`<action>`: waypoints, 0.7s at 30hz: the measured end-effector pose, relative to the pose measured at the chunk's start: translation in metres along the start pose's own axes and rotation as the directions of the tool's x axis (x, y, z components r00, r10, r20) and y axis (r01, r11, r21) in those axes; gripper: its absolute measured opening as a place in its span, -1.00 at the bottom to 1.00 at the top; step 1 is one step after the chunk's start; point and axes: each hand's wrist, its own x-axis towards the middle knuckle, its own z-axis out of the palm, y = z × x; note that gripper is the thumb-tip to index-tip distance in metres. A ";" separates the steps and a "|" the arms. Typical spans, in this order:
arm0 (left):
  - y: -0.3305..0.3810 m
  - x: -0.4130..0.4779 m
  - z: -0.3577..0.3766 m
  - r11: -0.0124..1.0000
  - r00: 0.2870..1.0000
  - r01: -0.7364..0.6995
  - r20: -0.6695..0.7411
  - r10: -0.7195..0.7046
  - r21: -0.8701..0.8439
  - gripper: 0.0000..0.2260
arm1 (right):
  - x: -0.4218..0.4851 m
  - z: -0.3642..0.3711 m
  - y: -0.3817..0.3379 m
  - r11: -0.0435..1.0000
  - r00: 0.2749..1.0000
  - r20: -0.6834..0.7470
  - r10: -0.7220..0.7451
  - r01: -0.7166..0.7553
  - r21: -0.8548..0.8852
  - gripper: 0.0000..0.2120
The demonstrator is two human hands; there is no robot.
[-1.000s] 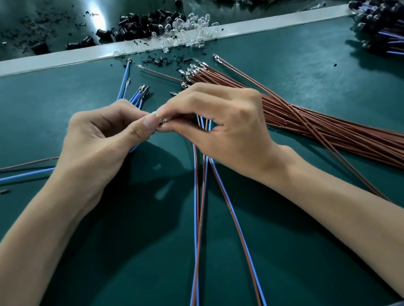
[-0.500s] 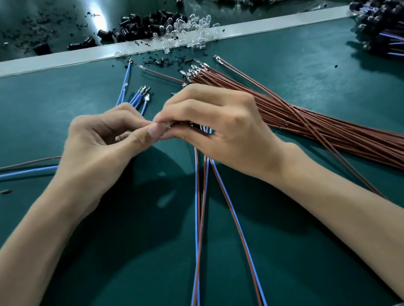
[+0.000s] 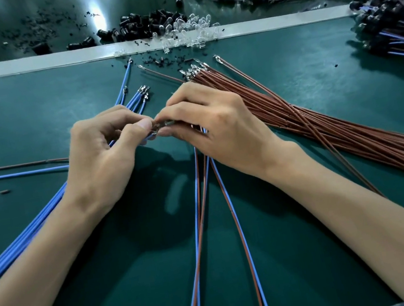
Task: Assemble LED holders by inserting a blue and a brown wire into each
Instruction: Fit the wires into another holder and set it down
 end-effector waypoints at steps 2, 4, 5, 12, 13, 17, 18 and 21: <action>0.000 0.000 0.000 0.995 0.998 -0.033 -0.050 0.038 0.098 -0.85 | 0.000 0.000 0.001 1.000 1.000 0.012 0.022 -0.022 0.003 -0.85; -0.002 0.001 -0.002 0.969 0.990 -0.080 -0.098 0.106 0.234 -0.82 | 0.000 0.000 0.003 0.999 0.999 0.011 0.038 -0.039 0.003 -0.86; -0.003 0.001 -0.004 0.948 0.984 -0.104 -0.107 0.142 0.300 -0.80 | 0.000 0.000 0.003 0.999 0.999 0.008 0.043 -0.043 0.007 -0.86; -0.010 0.005 -0.017 0.835 0.979 -0.154 -0.030 0.199 0.529 -0.74 | 0.000 -0.006 0.010 0.998 0.999 0.001 0.054 -0.054 0.020 -0.88; -0.011 0.006 -0.019 0.817 0.981 -0.166 0.007 0.194 0.552 -0.72 | 0.001 -0.007 0.011 0.998 0.999 -0.006 0.053 -0.053 0.024 -0.88; -0.014 0.008 -0.023 0.751 0.979 -0.205 0.124 0.163 0.628 -0.60 | 0.000 -0.009 0.016 0.997 0.996 -0.035 0.080 -0.079 0.019 -0.88; -0.015 0.009 -0.024 0.734 0.975 -0.224 0.143 0.173 0.641 -0.59 | 0.000 -0.009 0.017 0.995 0.995 -0.041 0.093 -0.092 0.021 -0.88; -0.019 0.011 -0.029 0.701 0.963 -0.267 0.168 0.209 0.662 -0.59 | 0.000 -0.011 0.020 0.991 0.990 -0.062 0.128 -0.126 0.033 -0.89</action>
